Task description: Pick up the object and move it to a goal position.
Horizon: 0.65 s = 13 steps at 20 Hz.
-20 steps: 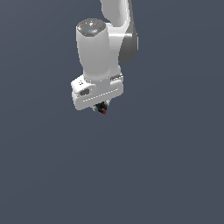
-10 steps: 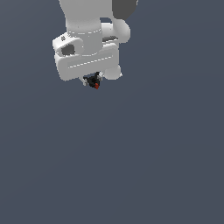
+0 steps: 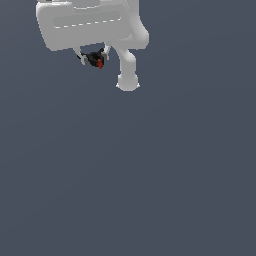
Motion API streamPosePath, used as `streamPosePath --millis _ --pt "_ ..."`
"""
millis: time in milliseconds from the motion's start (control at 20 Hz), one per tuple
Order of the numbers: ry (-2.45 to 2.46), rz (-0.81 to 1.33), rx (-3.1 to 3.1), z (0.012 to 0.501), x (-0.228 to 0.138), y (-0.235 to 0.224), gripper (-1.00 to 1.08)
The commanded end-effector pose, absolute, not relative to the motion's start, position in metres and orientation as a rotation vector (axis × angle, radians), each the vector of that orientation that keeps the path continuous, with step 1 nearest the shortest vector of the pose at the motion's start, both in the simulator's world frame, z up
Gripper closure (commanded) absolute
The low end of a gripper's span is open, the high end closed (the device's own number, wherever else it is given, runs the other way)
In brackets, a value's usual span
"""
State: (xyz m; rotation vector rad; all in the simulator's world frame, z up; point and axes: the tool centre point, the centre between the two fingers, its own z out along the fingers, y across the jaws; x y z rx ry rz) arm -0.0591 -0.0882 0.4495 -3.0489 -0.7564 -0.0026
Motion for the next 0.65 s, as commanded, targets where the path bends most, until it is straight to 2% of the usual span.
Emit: streamPosePath --millis 0,600 --pt "-0.756 0.0 -3.049 0.466 -0.062 -0.092 1.08" --pt "-0.756 0.0 -3.049 0.499 -0.064 -0.098 1.08"
